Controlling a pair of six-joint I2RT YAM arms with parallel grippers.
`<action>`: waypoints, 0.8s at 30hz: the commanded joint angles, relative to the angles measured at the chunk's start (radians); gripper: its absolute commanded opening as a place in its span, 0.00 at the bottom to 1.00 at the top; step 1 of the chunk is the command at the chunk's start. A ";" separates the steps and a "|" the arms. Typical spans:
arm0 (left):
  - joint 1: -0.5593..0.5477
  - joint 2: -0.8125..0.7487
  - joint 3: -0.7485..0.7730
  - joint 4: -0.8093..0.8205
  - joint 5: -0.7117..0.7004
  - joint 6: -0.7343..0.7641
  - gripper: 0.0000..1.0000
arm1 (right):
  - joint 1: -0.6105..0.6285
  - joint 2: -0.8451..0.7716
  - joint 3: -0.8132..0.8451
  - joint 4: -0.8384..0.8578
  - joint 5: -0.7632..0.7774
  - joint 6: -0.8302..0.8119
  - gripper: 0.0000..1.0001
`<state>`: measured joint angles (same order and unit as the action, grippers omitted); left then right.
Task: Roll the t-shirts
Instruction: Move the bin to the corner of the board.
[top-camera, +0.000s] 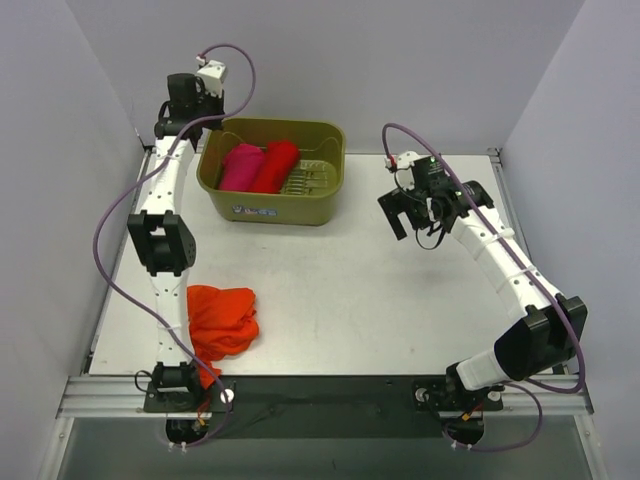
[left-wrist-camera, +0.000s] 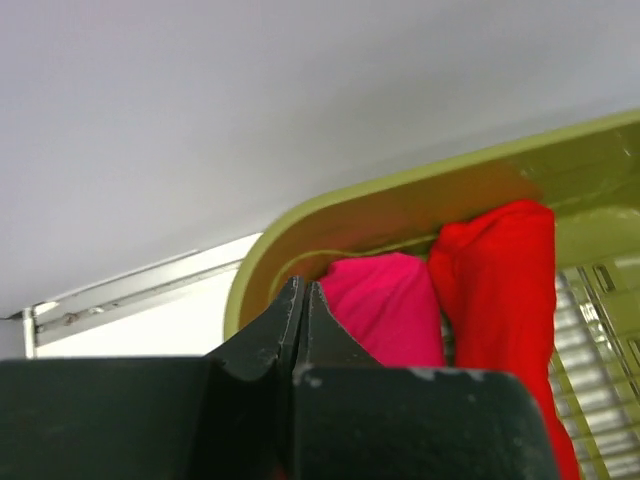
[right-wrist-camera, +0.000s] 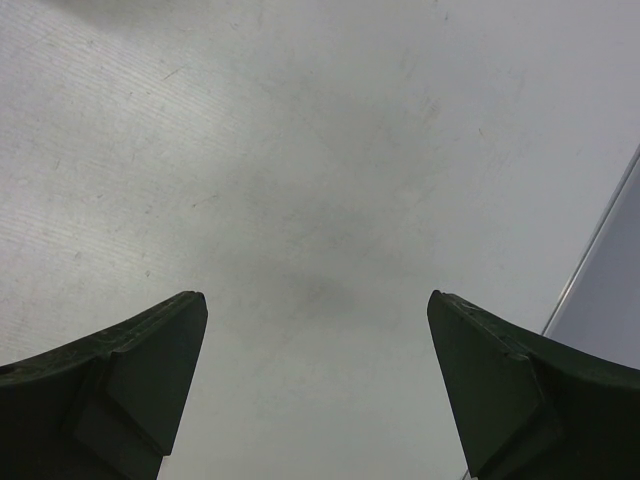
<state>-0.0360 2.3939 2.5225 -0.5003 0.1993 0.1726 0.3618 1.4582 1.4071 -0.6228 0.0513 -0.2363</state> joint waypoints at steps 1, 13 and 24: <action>-0.002 0.013 0.032 -0.078 0.140 0.025 0.00 | 0.002 -0.030 -0.019 -0.032 -0.010 -0.009 0.99; 0.103 0.028 -0.113 -0.291 -0.136 -0.116 0.00 | -0.011 -0.021 -0.039 -0.020 0.001 -0.038 0.98; 0.355 0.048 -0.005 -0.199 -0.324 0.034 0.00 | -0.021 0.011 -0.056 -0.020 -0.014 -0.054 0.98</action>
<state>0.2146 2.4523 2.4611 -0.7284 0.0074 0.1402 0.3496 1.4605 1.3632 -0.6247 0.0429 -0.2825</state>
